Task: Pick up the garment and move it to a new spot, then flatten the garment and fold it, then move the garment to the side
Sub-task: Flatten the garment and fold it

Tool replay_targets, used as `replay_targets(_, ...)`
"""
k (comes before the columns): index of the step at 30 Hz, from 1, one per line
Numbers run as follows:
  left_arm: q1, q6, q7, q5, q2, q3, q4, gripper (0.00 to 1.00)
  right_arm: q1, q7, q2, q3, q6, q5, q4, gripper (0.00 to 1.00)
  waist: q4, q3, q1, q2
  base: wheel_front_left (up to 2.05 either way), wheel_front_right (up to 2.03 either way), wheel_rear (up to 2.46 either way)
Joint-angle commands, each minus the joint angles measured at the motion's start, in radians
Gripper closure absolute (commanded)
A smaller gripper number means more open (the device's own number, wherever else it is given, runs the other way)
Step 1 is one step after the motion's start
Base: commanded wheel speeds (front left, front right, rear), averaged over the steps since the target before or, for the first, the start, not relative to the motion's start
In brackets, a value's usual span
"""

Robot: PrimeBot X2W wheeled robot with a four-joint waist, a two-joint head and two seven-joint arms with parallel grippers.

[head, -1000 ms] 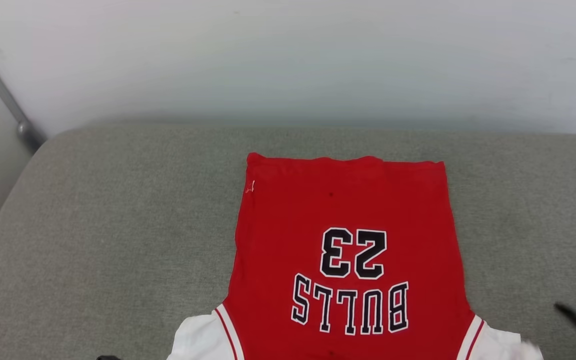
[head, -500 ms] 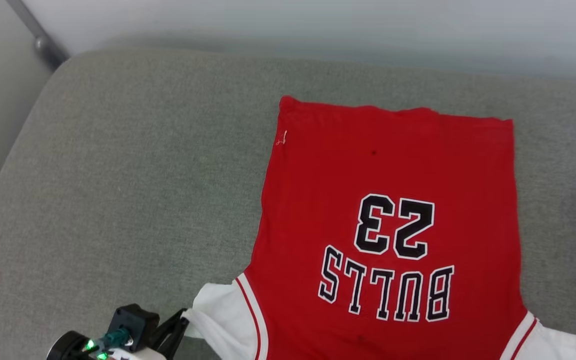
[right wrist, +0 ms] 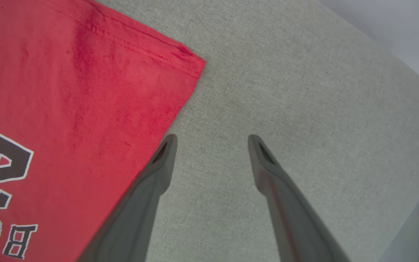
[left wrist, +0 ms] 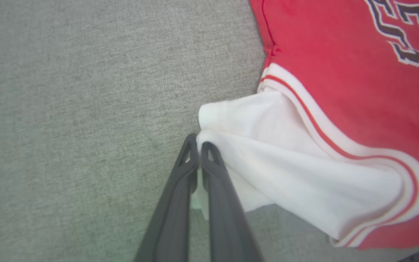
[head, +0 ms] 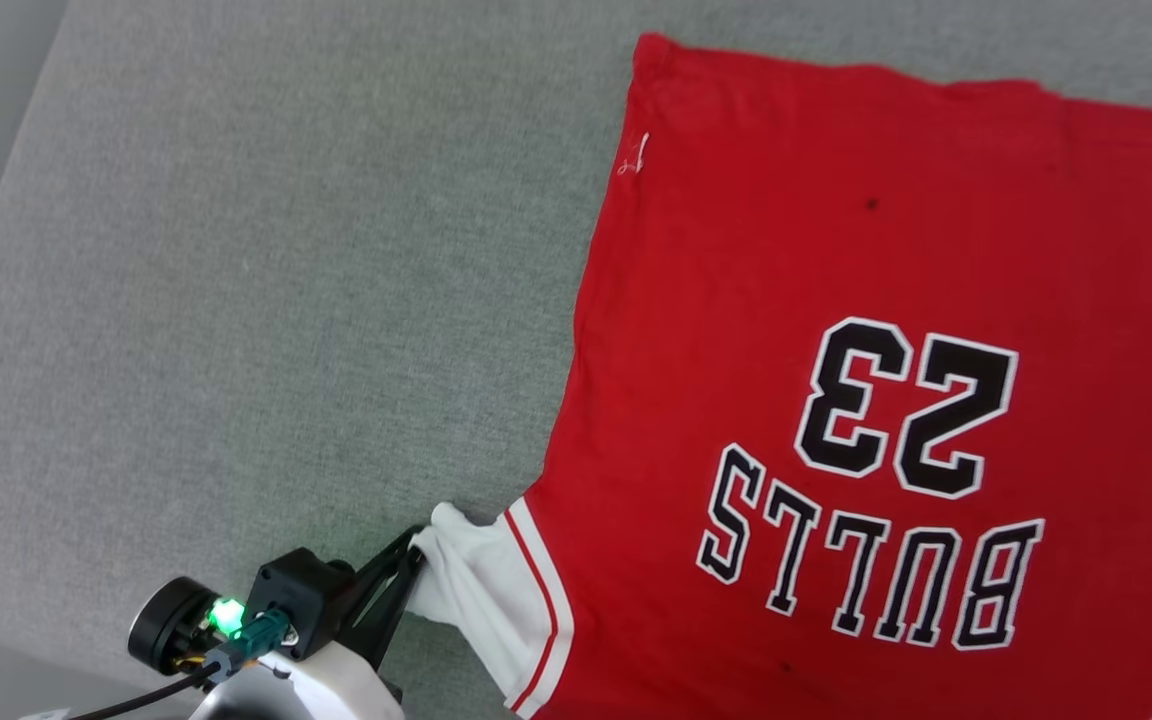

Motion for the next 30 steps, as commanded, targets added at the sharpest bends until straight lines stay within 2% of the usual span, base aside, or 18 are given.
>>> replay_targets(1, -0.021, 0.008, -0.005, 0.008, -0.006, 0.006, -0.009, 1.00, -0.023, 0.011, 0.012, -0.007, -0.001, -0.013, 0.015, 0.00, 0.040, 0.061, -0.0003, 0.0000, 0.00, 0.00, 0.00)
replay_targets(6, -0.035, 0.018, -0.011, 0.019, -0.018, 0.011, -0.024, 1.00, -0.042, 0.045, 0.059, -0.013, -0.001, -0.055, 0.057, 0.00, 0.066, 0.111, -0.0003, 0.0000, 0.00, 0.00, 0.00)
replay_targets(13, -0.036, 0.018, -0.014, 0.019, -0.031, 0.008, -0.016, 1.00, 0.063, 0.073, 0.097, 0.017, -0.001, -0.063, 0.070, 0.00, 0.078, 0.138, -0.0003, 0.0000, 0.00, 0.00, 0.00)
replay_targets(14, -0.038, 0.017, -0.015, 0.017, -0.033, 0.008, -0.012, 1.00, 0.074, 0.073, 0.100, 0.015, -0.001, -0.062, 0.069, 0.05, 0.078, 0.138, -0.0003, 0.0000, 0.00, 0.00, 0.00)
replay_targets(15, -0.039, 0.015, -0.016, 0.015, -0.034, 0.009, -0.007, 1.00, 0.080, 0.071, 0.100, 0.014, -0.001, -0.062, 0.066, 0.83, 0.078, 0.137, -0.0003, 0.0000, 0.00, 0.00, 0.00)
replay_targets(16, -0.040, 0.016, -0.016, 0.014, -0.035, 0.009, -0.003, 1.00, 0.080, 0.063, 0.100, 0.008, -0.001, -0.061, 0.062, 1.00, 0.078, 0.135, -0.0003, 0.0000, 0.00, 0.00, 0.00)
replay_targets(21, -0.031, 0.017, -0.025, 0.008, -0.032, 0.012, 0.008, 1.00, 0.059, 0.028, 0.082, 0.011, -0.001, -0.078, 0.037, 1.00, 0.067, 0.095, -0.0003, 0.0000, 0.00, 0.00, 0.00)
replay_targets(26, -0.007, 0.020, -0.034, -0.002, -0.026, 0.014, 0.013, 1.00, 0.048, -0.034, 0.100, 0.029, -0.001, -0.065, 0.032, 1.00, 0.035, 0.014, -0.0003, 0.0000, 0.00, 0.00, 0.00)
replay_targets(30, 0.022, 0.030, -0.036, -0.022, -0.010, 0.016, 0.014, 1.00, 0.066, -0.077, 0.079, 0.079, -0.001, -0.052, 0.011, 1.00, -0.001, -0.063, -0.0003, 0.0000, 0.00, 0.00, 0.00)
